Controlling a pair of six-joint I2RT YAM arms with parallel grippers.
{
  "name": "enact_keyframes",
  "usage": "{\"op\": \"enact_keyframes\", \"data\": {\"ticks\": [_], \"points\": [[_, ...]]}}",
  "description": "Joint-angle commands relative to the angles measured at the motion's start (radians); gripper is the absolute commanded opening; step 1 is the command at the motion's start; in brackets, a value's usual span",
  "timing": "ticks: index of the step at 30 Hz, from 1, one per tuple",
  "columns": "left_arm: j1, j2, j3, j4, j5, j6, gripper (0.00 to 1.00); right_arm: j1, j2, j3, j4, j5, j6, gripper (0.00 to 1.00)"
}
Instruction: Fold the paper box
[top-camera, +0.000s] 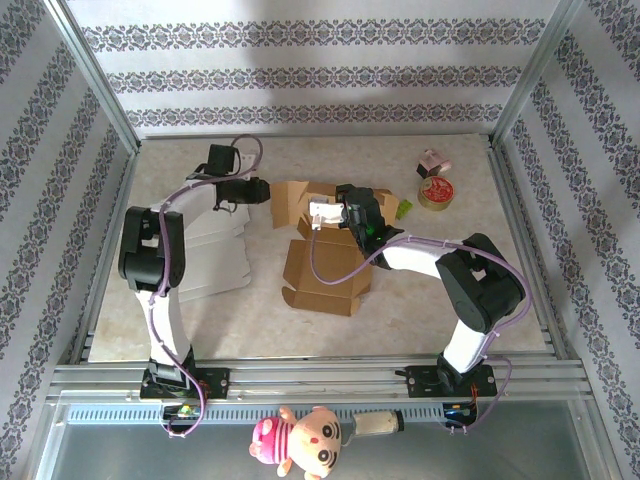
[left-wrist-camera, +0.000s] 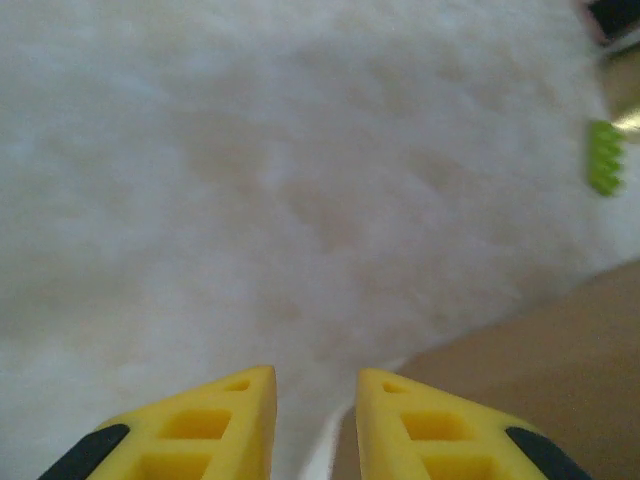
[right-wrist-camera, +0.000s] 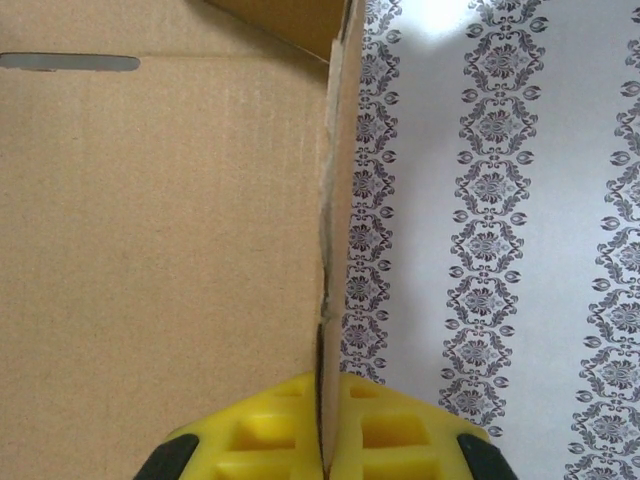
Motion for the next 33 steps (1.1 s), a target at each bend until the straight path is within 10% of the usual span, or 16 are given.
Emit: {"op": "enact_keyframes", "data": {"ticks": [1, 11, 24, 33], "points": [[-0.026, -0.072, -0.055, 0.069, 0.22, -0.015, 0.26, 0.013, -0.02, -0.007, -0.013, 0.017, -0.007, 0.0], [-0.102, -0.094, -0.094, 0.037, 0.263, 0.012, 0.29, 0.019, -0.012, -0.008, -0.011, 0.026, 0.005, 0.0], [-0.114, -0.158, -0.126, -0.163, 0.311, 0.418, 0.4, 0.009, -0.025, -0.029, -0.016, 0.031, 0.002, 0.0], [-0.118, -0.153, -0.169, 0.104, 0.174, 0.464, 0.4, 0.012, -0.037, -0.045, -0.018, 0.017, 0.003, 0.0]]}}
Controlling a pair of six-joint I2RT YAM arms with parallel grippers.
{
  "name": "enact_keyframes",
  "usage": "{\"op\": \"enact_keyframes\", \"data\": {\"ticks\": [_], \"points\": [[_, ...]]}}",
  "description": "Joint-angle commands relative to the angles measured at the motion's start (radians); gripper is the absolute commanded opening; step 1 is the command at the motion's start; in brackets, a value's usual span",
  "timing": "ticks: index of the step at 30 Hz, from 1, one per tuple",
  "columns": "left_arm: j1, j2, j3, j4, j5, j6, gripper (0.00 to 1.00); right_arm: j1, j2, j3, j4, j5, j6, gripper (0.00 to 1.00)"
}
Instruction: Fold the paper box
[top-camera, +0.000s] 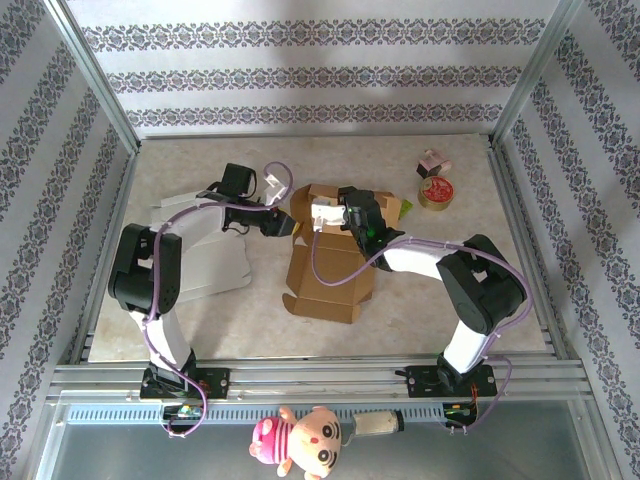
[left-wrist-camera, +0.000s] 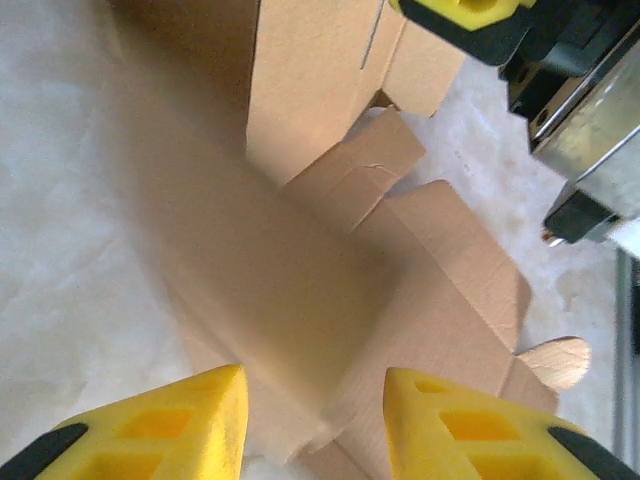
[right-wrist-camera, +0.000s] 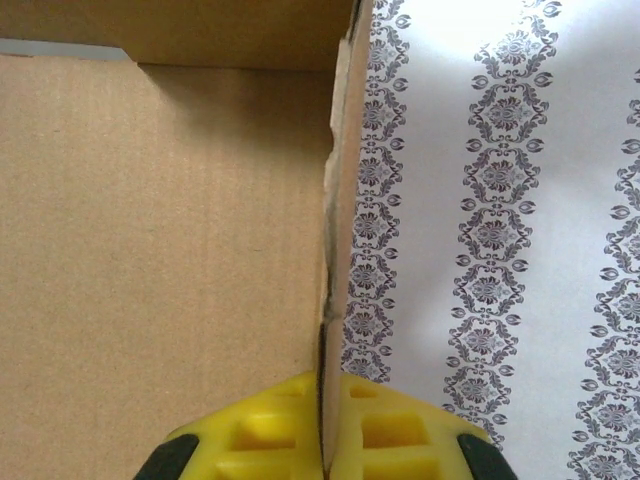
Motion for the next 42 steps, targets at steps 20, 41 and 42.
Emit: {"op": "enact_keyframes", "data": {"ticks": [20, 41, 42], "points": [[0.142, -0.196, -0.104, 0.213, -0.005, 0.236, 0.56, 0.0, -0.042, -0.029, -0.045, -0.038, 0.016, 0.0], [0.136, 0.095, 0.152, -0.033, 0.12, 0.395, 0.57, 0.001, -0.057, -0.027, -0.064, -0.041, 0.014, 0.0], [0.127, 0.098, 0.164, -0.061, 0.152, 0.403, 0.57, 0.001, -0.057, -0.027, -0.064, -0.039, 0.014, 0.0]]}}
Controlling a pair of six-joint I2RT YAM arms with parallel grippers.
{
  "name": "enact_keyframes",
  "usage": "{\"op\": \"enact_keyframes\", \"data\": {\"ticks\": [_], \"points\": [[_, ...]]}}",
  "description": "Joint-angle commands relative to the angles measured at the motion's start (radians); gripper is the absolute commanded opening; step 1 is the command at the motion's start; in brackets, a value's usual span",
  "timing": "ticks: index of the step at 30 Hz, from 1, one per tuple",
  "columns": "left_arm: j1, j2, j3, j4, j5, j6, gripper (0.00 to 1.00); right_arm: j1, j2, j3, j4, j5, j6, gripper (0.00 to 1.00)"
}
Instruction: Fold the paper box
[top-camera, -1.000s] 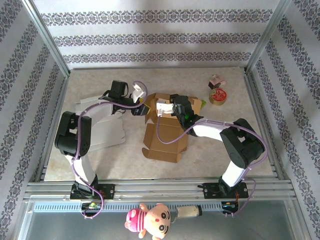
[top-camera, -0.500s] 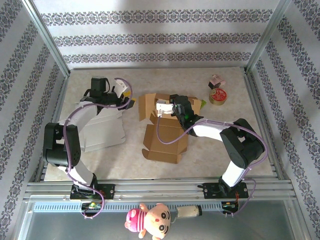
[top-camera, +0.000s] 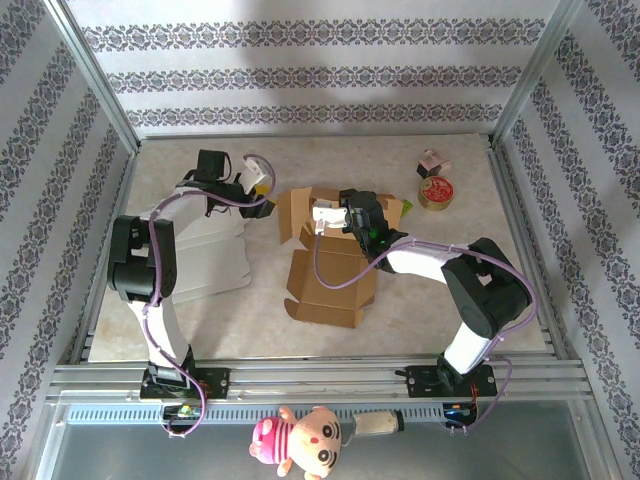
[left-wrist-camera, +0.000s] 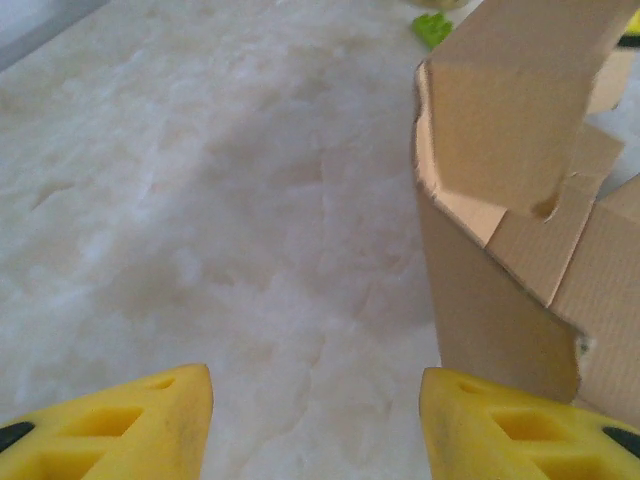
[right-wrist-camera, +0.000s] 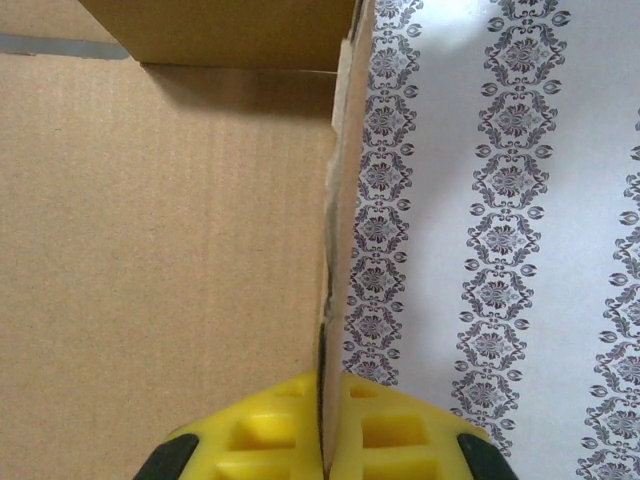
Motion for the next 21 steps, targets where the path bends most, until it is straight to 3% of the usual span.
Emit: {"op": "enact_keyframes", "data": {"ticks": [1, 3, 7, 21], "points": [[-0.039, 0.016, 0.052, -0.134, 0.152, 0.056, 0.57, 0.003, -0.023, -0.01, -0.03, -0.01, 0.01, 0.0], [-0.059, 0.024, 0.074, -0.206, 0.187, 0.082, 0.57, 0.003, -0.022, -0.011, -0.029, -0.01, 0.011, 0.0], [-0.097, 0.052, 0.124, -0.301, 0.141, 0.104, 0.57, 0.004, -0.023, -0.009, -0.032, -0.01, 0.011, 0.0], [-0.196, 0.138, 0.174, -0.218, 0.033, -0.021, 0.62, 0.008, -0.028, -0.013, -0.033, -0.01, 0.028, 0.0]]}}
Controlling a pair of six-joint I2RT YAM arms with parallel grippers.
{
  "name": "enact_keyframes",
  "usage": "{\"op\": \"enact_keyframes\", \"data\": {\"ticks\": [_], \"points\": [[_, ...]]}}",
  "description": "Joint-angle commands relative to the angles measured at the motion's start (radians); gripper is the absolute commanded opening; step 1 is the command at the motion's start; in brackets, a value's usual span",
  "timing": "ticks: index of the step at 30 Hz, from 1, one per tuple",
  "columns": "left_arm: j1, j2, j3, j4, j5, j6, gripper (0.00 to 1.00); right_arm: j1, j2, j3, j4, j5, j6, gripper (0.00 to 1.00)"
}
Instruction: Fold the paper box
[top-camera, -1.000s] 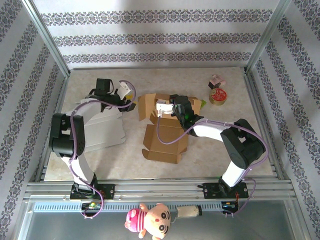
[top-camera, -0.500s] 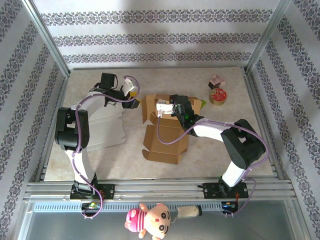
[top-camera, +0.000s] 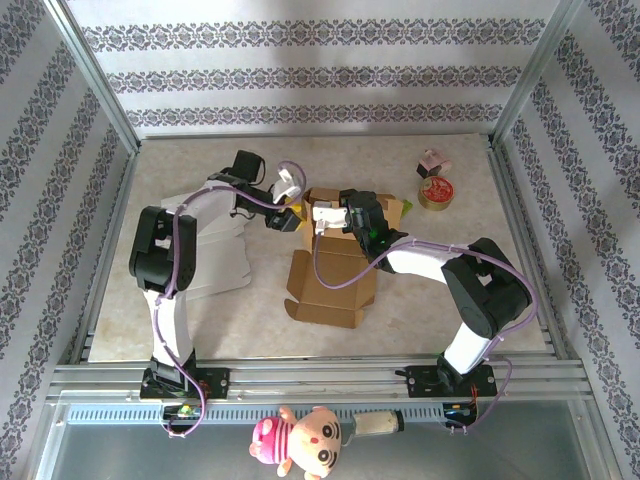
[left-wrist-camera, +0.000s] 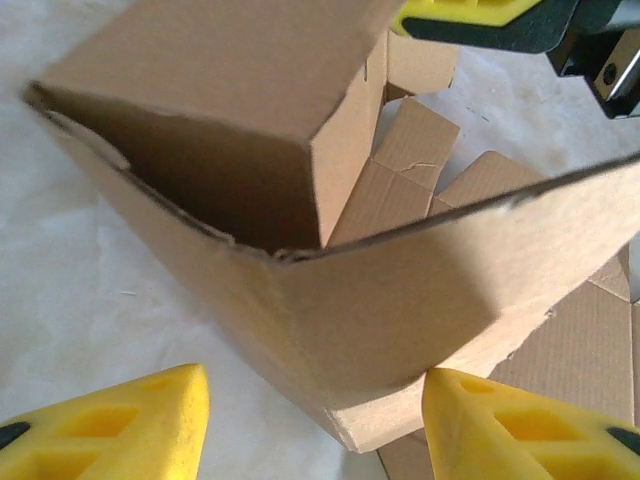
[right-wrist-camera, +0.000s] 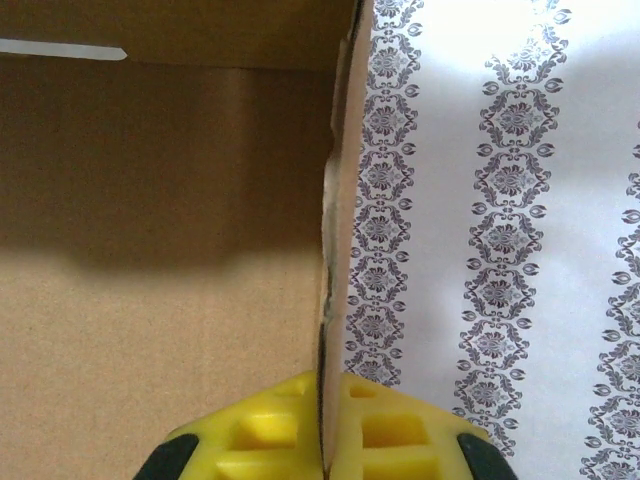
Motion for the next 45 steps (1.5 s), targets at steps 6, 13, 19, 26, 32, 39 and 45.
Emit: {"op": "enact_keyframes", "data": {"ticks": [6, 13, 19, 26, 32, 39, 45], "points": [[-0.038, 0.039, 0.034, 0.117, -0.115, -0.184, 0.62, 0.009, -0.032, -0.015, -0.035, -0.012, 0.036, 0.0], [-0.061, 0.101, 0.046, 0.222, -0.263, -0.454, 0.52, 0.011, -0.037, -0.013, -0.055, -0.021, 0.086, 0.0], [-0.105, 0.108, 0.023, 0.257, -0.327, -0.462, 0.4, 0.019, -0.036, -0.013, -0.062, -0.008, 0.12, 0.0], [-0.122, 0.089, -0.046, 0.41, -0.417, -0.523, 0.22, 0.022, -0.095, -0.02, -0.161, -0.057, 0.249, 0.13], [-0.128, 0.037, -0.165, 0.64, -0.513, -0.488, 0.03, 0.012, -0.256, 0.045, -0.531, -0.282, 0.512, 0.61], [-0.133, -0.005, -0.186, 0.608, -0.411, -0.347, 0.0, -0.119, -0.452, 0.131, -0.686, -0.662, 1.093, 0.81], [-0.139, -0.092, -0.226, 0.507, -0.317, -0.199, 0.0, -0.34, -0.386, 0.331, -0.828, -0.758, 1.561, 0.96]]}}
